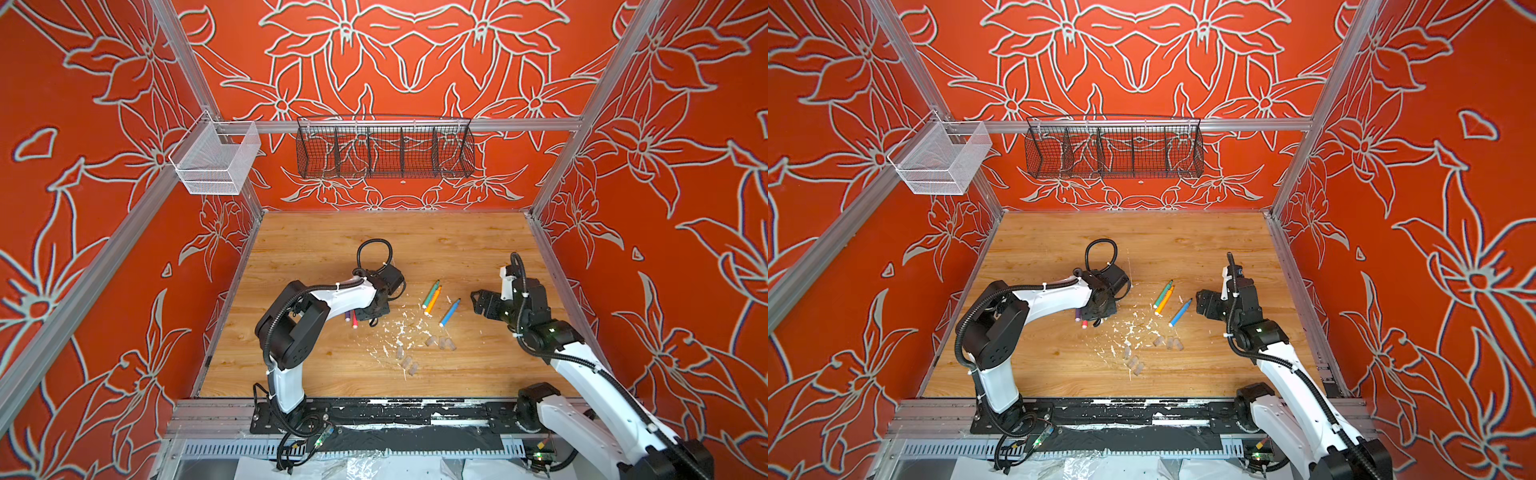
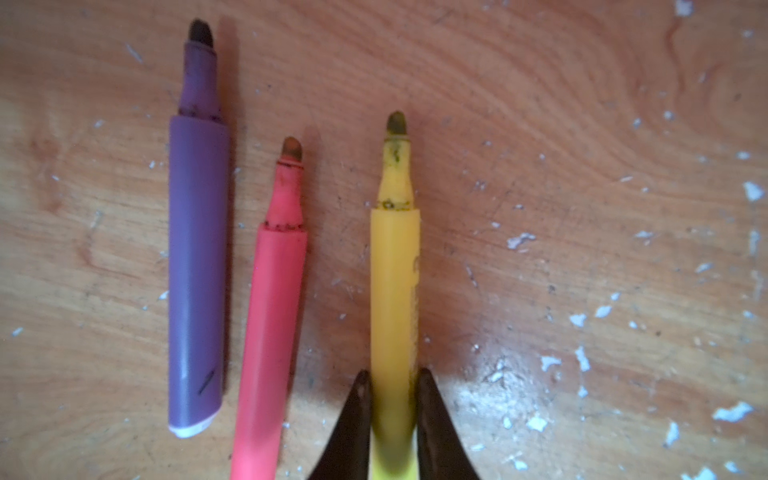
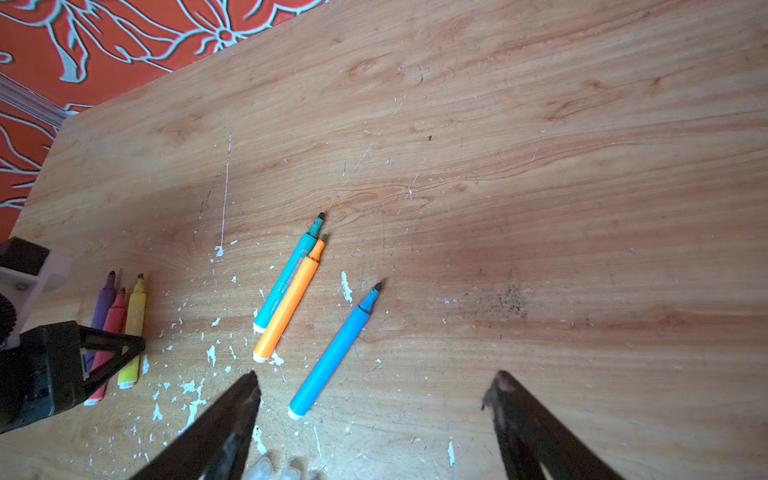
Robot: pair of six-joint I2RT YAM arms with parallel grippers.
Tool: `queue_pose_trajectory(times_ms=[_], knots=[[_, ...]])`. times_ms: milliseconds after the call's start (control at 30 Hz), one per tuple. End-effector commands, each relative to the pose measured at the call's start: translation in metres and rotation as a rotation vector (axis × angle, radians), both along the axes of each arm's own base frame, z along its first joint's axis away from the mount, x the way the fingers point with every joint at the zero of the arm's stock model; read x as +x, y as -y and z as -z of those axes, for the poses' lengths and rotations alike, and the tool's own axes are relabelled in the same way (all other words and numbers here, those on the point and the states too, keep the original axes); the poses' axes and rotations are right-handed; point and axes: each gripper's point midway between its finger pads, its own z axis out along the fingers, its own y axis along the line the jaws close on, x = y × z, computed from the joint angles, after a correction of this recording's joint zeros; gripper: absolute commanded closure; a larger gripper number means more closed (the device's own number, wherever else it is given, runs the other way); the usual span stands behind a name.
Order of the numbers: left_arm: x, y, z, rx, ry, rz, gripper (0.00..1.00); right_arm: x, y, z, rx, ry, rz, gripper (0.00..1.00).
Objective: Insert the pens into the pen caps
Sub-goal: 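Lower the left gripper and close it on the yellow marker, then lift the yellow marker with the left gripper toward the right gripper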
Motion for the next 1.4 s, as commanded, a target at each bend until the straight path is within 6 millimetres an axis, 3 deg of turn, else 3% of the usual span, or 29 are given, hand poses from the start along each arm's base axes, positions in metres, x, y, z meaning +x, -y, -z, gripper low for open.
queue_pose_trajectory(times_ms=[0, 433, 600, 700, 800, 900, 967, 1033, 1133, 1233, 1367], knots=[[-0.020, -0.013, 0.028, 0.014, -0.086, -0.020, 0.85, 0.004, 0.000, -0.013, 0.007, 0.024, 0.004, 0.11], [-0.031, -0.004, 0.031, -0.124, -0.050, -0.008, 0.89, 0.004, -0.001, -0.013, 0.010, 0.020, 0.003, 0.12], [-0.030, -0.002, 0.017, -0.135, -0.027, 0.028, 1.00, 0.003, -0.002, -0.013, 0.016, 0.020, -0.002, 0.12], [-0.026, 0.002, -0.009, -0.152, 0.003, 0.077, 1.00, 0.003, -0.008, -0.016, 0.055, 0.018, -0.021, 0.13], [-0.019, 0.010, -0.051, -0.192, 0.061, 0.146, 1.00, 0.002, -0.018, -0.021, 0.132, 0.006, -0.028, 0.14], [-0.012, 0.013, -0.110, -0.207, 0.154, 0.227, 1.00, 0.002, -0.025, -0.019, 0.211, -0.021, -0.019, 0.06], [-0.007, 0.013, -0.148, -0.220, 0.250, 0.269, 1.00, 0.001, -0.043, -0.024, 0.278, -0.008, -0.104, 0.02], [-0.003, 0.017, -0.173, -0.254, 0.342, 0.311, 1.00, -0.002, -0.050, -0.030, 0.334, -0.010, -0.129, 0.02], [0.001, 0.029, -0.187, -0.320, 0.443, 0.372, 1.00, -0.008, -0.057, -0.041, 0.438, -0.003, -0.122, 0.08], [0.000, 0.040, -0.174, -0.339, 0.494, 0.447, 1.00, -0.013, -0.070, -0.056, 0.550, 0.078, -0.167, 0.17], [-0.014, 0.054, -0.171, -0.344, 0.496, 0.561, 1.00, -0.025, -0.091, -0.082, 0.563, 0.161, -0.248, 0.18]])
